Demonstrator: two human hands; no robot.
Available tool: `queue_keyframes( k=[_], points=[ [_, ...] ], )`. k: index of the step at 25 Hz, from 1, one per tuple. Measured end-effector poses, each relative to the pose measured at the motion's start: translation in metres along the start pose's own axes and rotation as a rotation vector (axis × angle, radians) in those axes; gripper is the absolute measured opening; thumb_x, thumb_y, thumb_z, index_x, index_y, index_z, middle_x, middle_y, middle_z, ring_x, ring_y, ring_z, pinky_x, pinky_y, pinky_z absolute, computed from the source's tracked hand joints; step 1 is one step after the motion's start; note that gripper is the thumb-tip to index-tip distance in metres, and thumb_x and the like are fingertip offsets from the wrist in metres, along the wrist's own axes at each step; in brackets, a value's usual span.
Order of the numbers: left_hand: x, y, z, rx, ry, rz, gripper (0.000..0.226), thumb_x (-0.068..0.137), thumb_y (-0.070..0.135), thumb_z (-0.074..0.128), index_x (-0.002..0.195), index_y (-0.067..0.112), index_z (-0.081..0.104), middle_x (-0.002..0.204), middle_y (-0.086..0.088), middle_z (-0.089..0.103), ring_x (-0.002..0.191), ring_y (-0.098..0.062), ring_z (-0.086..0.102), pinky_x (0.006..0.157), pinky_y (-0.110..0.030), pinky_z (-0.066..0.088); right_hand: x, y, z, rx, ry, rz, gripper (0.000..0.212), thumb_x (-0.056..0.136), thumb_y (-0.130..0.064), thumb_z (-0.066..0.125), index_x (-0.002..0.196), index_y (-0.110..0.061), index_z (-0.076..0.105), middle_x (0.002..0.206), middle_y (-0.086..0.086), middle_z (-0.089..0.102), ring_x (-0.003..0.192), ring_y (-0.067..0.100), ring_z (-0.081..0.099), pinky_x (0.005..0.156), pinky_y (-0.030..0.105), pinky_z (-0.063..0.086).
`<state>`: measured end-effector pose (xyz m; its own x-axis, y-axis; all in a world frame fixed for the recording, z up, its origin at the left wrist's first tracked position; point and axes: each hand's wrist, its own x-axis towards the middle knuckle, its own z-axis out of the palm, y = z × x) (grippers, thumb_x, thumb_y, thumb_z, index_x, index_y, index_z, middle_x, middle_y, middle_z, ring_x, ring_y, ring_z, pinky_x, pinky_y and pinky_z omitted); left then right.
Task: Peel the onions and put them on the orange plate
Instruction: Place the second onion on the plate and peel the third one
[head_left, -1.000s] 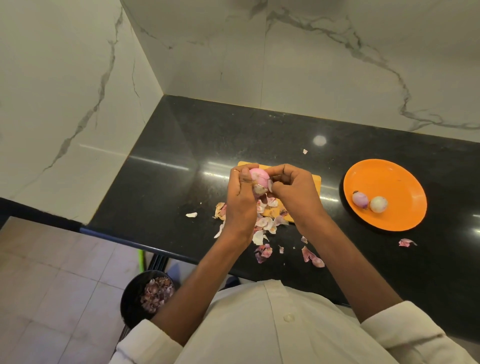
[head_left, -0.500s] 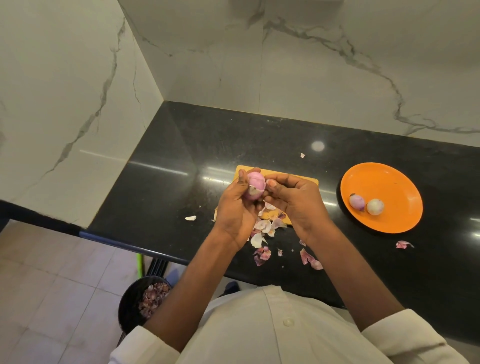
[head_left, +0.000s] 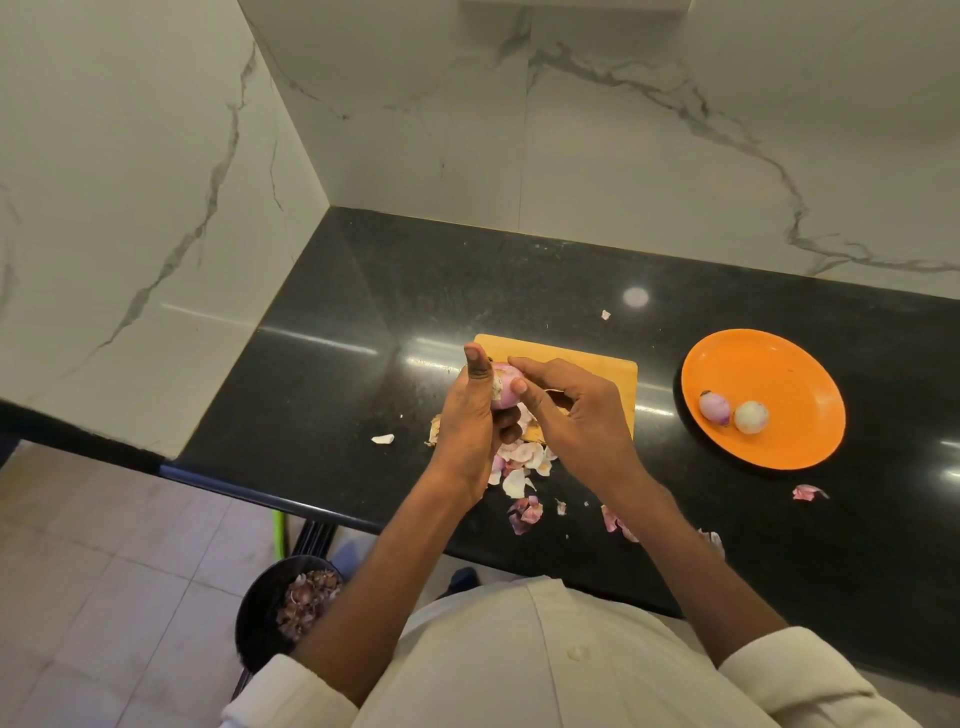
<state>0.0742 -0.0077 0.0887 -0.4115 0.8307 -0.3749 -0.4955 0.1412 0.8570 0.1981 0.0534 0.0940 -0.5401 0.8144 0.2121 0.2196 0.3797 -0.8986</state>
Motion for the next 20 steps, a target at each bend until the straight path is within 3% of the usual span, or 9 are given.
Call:
queue_keyframes(
  k=[3, 6, 9, 12, 16, 18, 20],
  points=[
    [-0.001, 0.000, 0.004, -0.021, -0.005, 0.034, 0.064, 0.106, 0.065, 0.039, 0.097, 0.007, 0.066, 0.085, -0.018, 0.061, 0.079, -0.034, 0.054, 0.068, -0.039, 0.046, 0.000, 0.005, 0.006, -0.148, 0.046, -0.171, 0.032, 0.104, -0.021, 0.062, 0.132, -0.008, 0.071, 0.104, 0.003, 0.072, 0.093, 0.014, 0.068, 0.080, 0.034, 0.059],
    [-0.004, 0.000, 0.011, 0.005, -0.009, 0.065, 0.065, 0.097, 0.068, 0.045, 0.100, 0.006, 0.062, 0.080, -0.013, 0.061, 0.074, -0.024, 0.059, 0.065, -0.037, 0.051, -0.001, 0.008, 0.009, -0.189, 0.107, -0.200, 0.030, 0.100, -0.014, 0.064, 0.128, -0.005, 0.072, 0.103, 0.004, 0.073, 0.092, 0.012, 0.067, 0.080, 0.032, 0.059],
    [-0.005, -0.002, 0.013, -0.036, -0.009, 0.056, 0.071, 0.097, 0.065, 0.047, 0.119, -0.001, 0.060, 0.094, -0.013, 0.071, 0.089, -0.025, 0.073, 0.078, -0.038, 0.064, -0.004, 0.007, 0.010, -0.108, 0.175, -0.124, 0.024, 0.102, -0.007, 0.065, 0.124, -0.007, 0.074, 0.109, 0.000, 0.076, 0.100, 0.008, 0.071, 0.086, 0.031, 0.061],
    [-0.008, -0.003, 0.016, -0.136, 0.001, 0.031, 0.068, 0.106, 0.053, 0.043, 0.137, -0.006, 0.051, 0.106, -0.014, 0.073, 0.096, -0.023, 0.076, 0.079, -0.033, 0.064, -0.006, 0.001, 0.014, -0.053, 0.248, -0.068, 0.021, 0.103, -0.007, 0.065, 0.119, -0.015, 0.076, 0.107, -0.011, 0.074, 0.101, 0.005, 0.071, 0.087, 0.029, 0.061],
    [-0.006, 0.002, 0.015, -0.298, 0.006, -0.045, 0.050, 0.109, 0.050, 0.042, 0.123, 0.007, 0.062, 0.106, -0.014, 0.070, 0.088, -0.020, 0.071, 0.070, -0.029, 0.061, -0.007, -0.003, 0.014, 0.119, 0.368, 0.176, 0.020, 0.106, -0.012, 0.061, 0.116, -0.020, 0.077, 0.106, -0.013, 0.076, 0.100, 0.006, 0.073, 0.088, 0.028, 0.061],
    [-0.005, 0.004, 0.012, -0.299, -0.007, -0.046, 0.047, 0.113, 0.047, 0.038, 0.119, 0.009, 0.066, 0.107, -0.014, 0.071, 0.088, -0.020, 0.070, 0.068, -0.029, 0.059, -0.007, -0.006, 0.011, 0.202, 0.346, 0.231, 0.021, 0.106, -0.016, 0.062, 0.119, -0.019, 0.077, 0.108, -0.012, 0.077, 0.104, 0.008, 0.073, 0.090, 0.028, 0.061],
    [-0.004, 0.005, 0.009, -0.322, -0.013, -0.051, 0.049, 0.114, 0.045, 0.035, 0.120, 0.007, 0.067, 0.110, -0.015, 0.074, 0.095, -0.024, 0.074, 0.077, -0.034, 0.063, -0.006, -0.011, 0.008, 0.291, 0.272, 0.209, 0.020, 0.104, -0.016, 0.064, 0.117, -0.027, 0.076, 0.108, -0.016, 0.077, 0.105, 0.009, 0.073, 0.089, 0.025, 0.060]
  ],
)
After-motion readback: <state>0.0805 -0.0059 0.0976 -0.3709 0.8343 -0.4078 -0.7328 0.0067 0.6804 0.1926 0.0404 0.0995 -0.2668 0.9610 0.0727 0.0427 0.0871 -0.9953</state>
